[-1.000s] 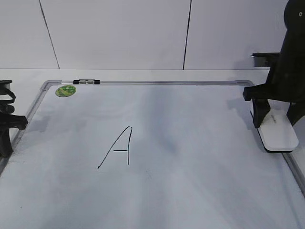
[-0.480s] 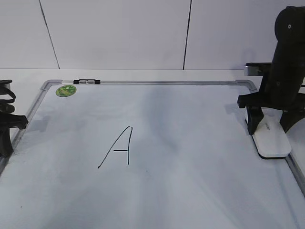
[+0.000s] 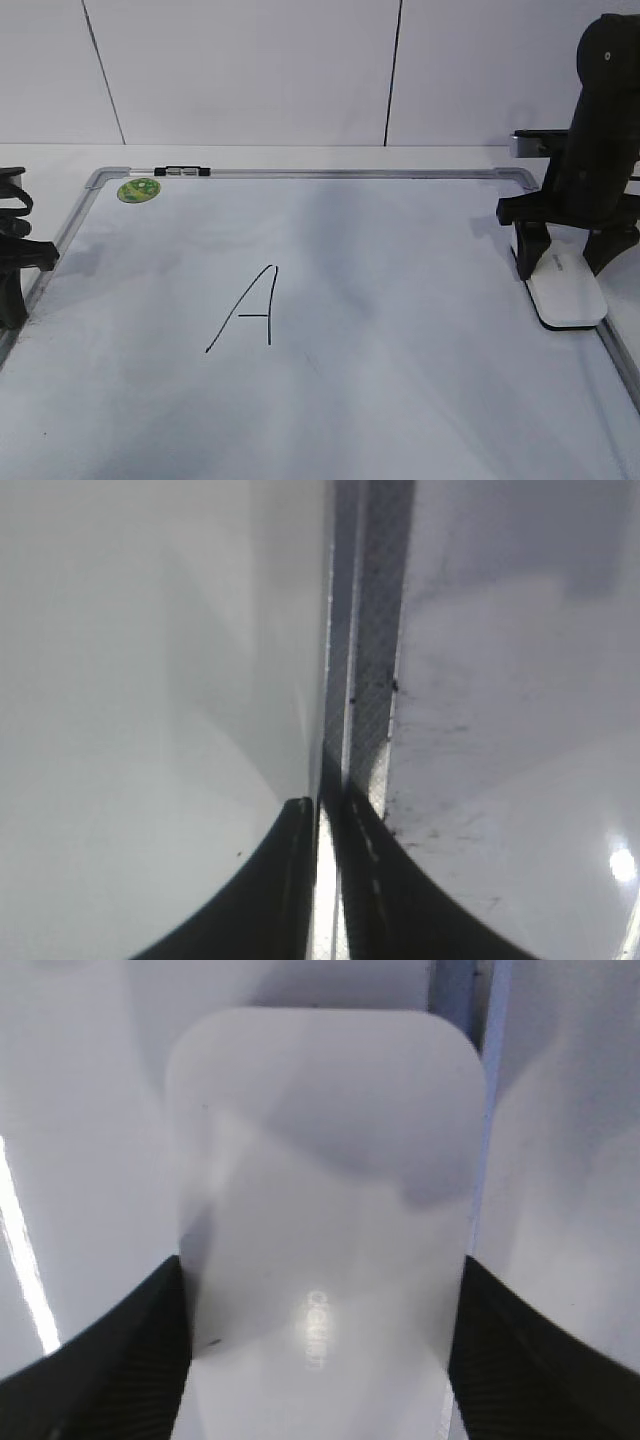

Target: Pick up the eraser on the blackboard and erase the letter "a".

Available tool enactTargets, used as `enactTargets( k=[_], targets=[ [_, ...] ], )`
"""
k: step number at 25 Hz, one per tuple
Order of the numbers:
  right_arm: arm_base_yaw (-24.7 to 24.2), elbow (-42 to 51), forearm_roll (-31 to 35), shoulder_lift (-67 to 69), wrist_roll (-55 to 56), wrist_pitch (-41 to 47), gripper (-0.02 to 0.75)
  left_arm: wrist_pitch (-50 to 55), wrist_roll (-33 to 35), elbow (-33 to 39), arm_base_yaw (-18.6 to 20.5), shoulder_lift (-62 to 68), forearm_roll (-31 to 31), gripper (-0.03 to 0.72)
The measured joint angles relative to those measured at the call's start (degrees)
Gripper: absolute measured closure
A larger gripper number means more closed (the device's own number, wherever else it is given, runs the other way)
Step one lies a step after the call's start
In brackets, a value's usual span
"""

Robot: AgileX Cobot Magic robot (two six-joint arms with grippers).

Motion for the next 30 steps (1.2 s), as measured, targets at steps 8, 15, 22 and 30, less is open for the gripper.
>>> enactTargets(
  k=[8, 15, 22, 30],
  targets=[
    [0.0, -0.5, 0.91, 0.79, -0.36, 0.25, 0.177, -0.12, 0.0, 0.0, 0.0, 0.1, 0.0, 0.611],
    [-0.13, -0.73, 1.22, 1.06, -1.18, 0.42, 0.176, -0.12, 0.0, 0.0, 0.0, 0.1, 0.0, 0.61],
    [-0.13, -0.73, 1.46, 1.19, -3.15, 0.42, 0.153, -0.12, 0.0, 0.0, 0.0, 0.1, -0.04, 0.61],
    [-0.13, -0.53, 1.64, 2.48, -3.39, 0.05, 0.107, -0.12, 0.0, 0.0, 0.0, 0.1, -0.24, 0.602]
  ],
)
